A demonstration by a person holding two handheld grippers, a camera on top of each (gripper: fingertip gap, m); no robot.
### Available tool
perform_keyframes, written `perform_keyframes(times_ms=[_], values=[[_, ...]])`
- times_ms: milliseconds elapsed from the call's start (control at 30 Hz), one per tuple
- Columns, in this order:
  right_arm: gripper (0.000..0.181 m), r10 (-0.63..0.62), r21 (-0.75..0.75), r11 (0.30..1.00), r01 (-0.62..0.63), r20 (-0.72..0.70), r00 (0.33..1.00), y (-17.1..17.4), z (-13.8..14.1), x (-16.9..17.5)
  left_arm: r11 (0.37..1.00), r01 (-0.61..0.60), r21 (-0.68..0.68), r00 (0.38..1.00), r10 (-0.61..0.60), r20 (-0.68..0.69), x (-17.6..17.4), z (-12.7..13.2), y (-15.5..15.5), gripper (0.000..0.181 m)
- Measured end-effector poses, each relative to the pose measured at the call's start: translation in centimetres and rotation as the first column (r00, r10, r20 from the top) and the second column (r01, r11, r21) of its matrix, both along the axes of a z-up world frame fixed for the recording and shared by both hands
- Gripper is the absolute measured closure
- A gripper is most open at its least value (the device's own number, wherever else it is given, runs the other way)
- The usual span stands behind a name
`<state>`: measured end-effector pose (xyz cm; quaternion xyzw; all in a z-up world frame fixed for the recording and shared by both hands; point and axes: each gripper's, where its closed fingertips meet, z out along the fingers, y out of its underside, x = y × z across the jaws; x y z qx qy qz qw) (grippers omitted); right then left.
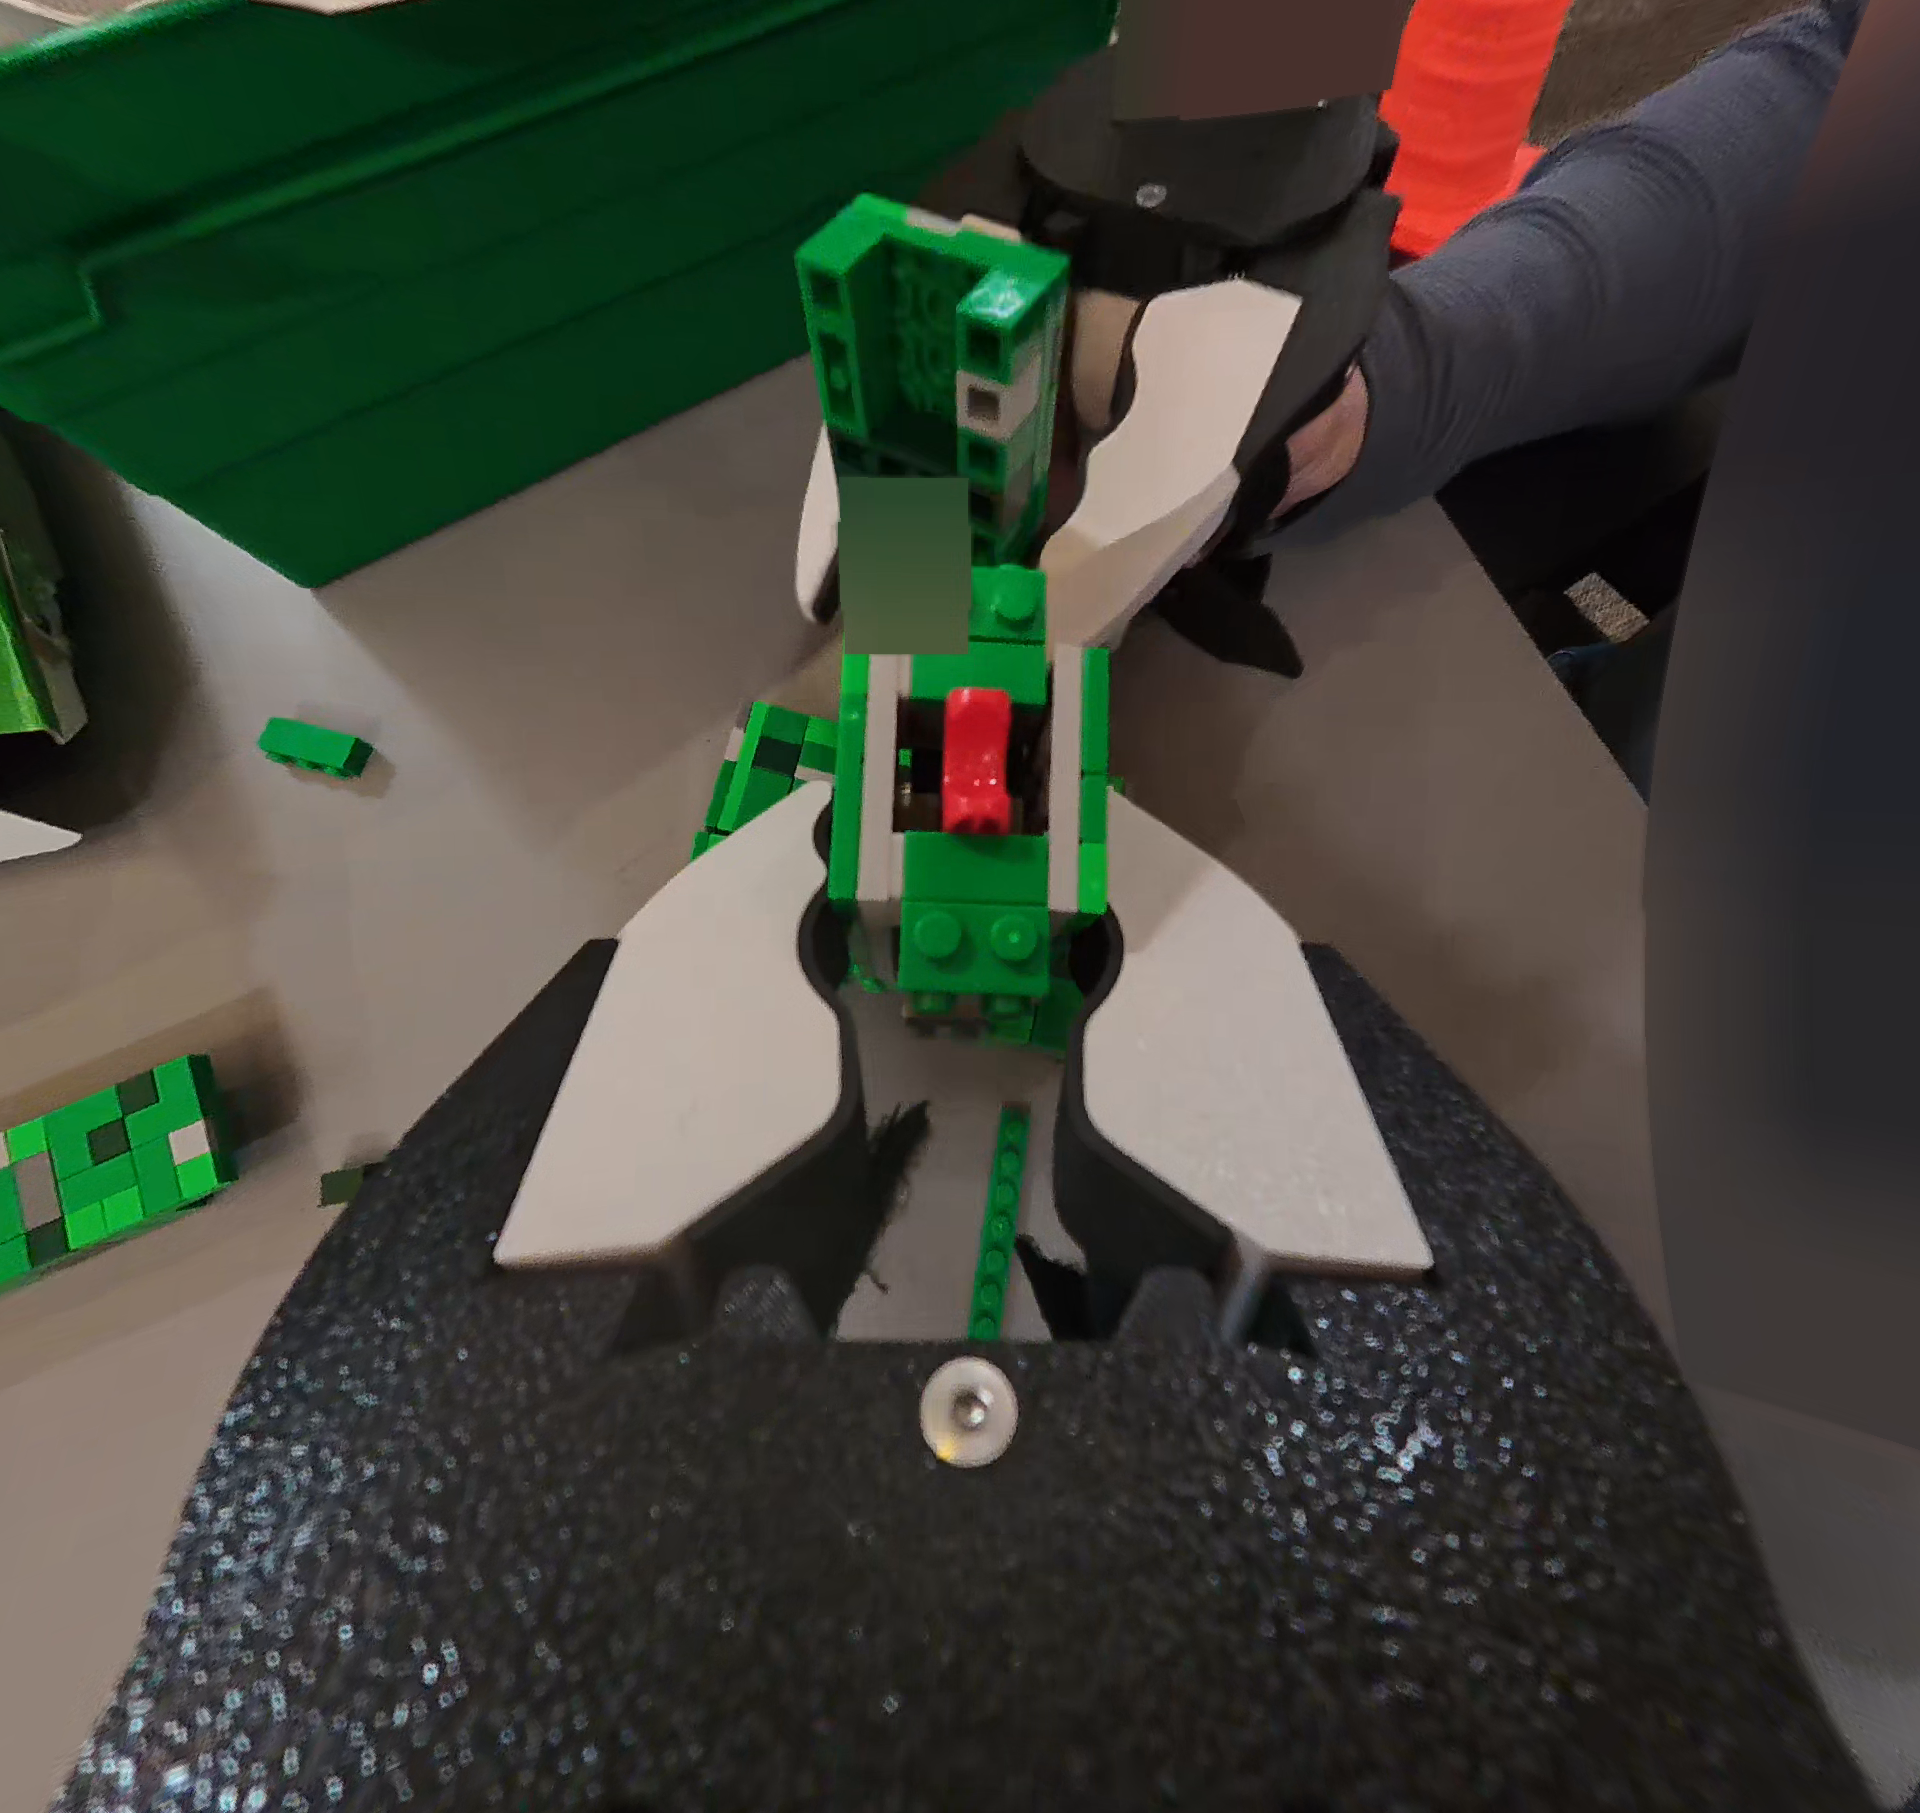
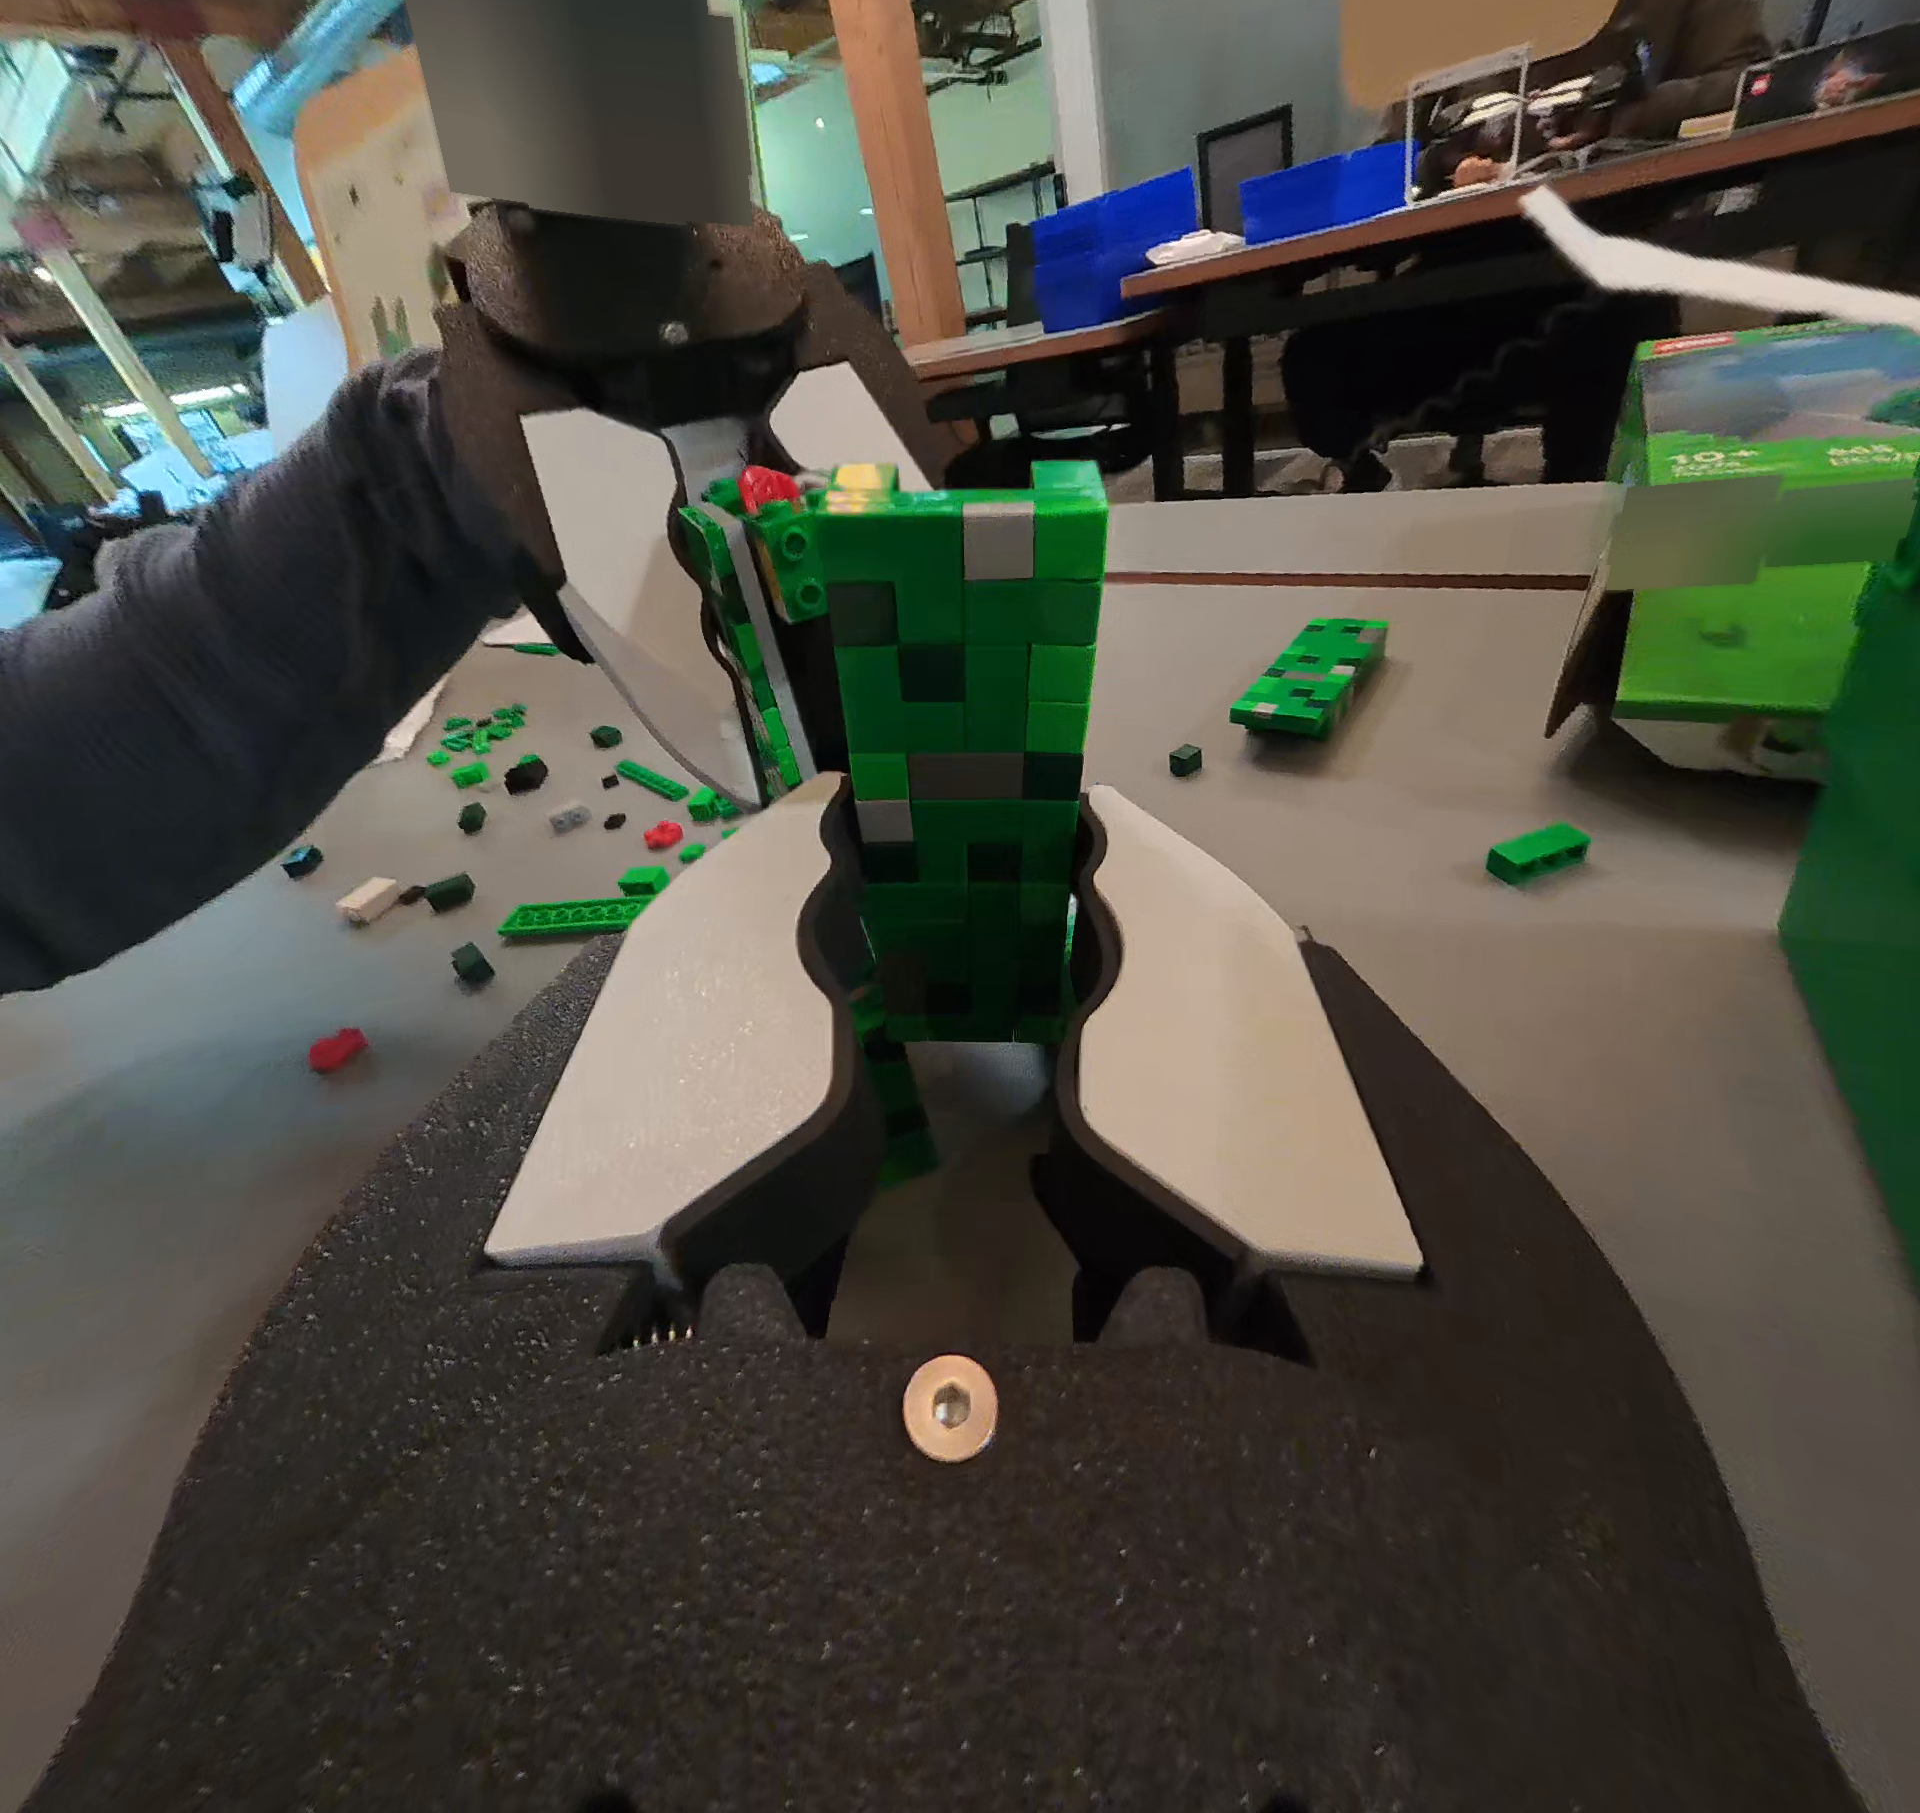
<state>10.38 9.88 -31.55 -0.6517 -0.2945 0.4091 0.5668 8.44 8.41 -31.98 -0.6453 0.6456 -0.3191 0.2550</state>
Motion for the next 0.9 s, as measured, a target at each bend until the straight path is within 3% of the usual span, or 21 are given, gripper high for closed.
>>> perform_keyframes(times_ms=[100,200,267,367,533,767,833,900], values=[[0.144,-0.038,0.001,0.999,0.038,0.045,0.998,-0.1,0.1,0.4,1.000,-0.001,0.002,1.000,0.001,-0.004,0.0,0.0,0.0,0.142],[0.145,-0.111,-0.107,0.984,0.140,0.240,0.964,0.3,-1.4,1.9,1.000,0.016,0.010,1.000,-0.016,0.010,0.0,0.1,-0.1,0.142],[0.144,-0.087,-0.218,0.955,0.201,0.442,0.893,0.2,-3.7,3.3,0.999,0.046,0.028,0.998,-0.048,0.052,-0.2,0.2,-0.2,0.142],[0.144,-0.059,-0.250,0.921,0.298,0.666,0.743,0.2,-5.9,5.6,0.994,0.105,-0.003,0.976,-0.103,0.190,-0.4,1.2,-1.0,0.141],[0.144,0.013,-0.295,0.900,0.321,0.754,0.657,0.3,-7.3,6.1,0.991,0.126,-0.034,0.918,-0.104,0.382,-0.9,3.1,-0.9,0.142],[0.129,0.040,-0.330,0.904,0.272,0.698,0.715,0.3,-6.8,5.3,0.992,0.070,0.108,0.924,-0.105,0.367,-0.7,3.1,0.2,0.142],[0.128,0.036,-0.284,0.938,0.199,0.649,0.760,-0.1,-4.6,4.2,0.987,0.075,0.145,0.915,-0.126,0.383,-0.6,3.4,0.1,0.142],[0.127,0.078,-0.209,0.977,0.045,0.544,0.835,-1.1,-1.3,1.7,0.976,0.099,0.192,0.893,-0.172,0.415,-0.5,4.0,-0.3,0.142]])
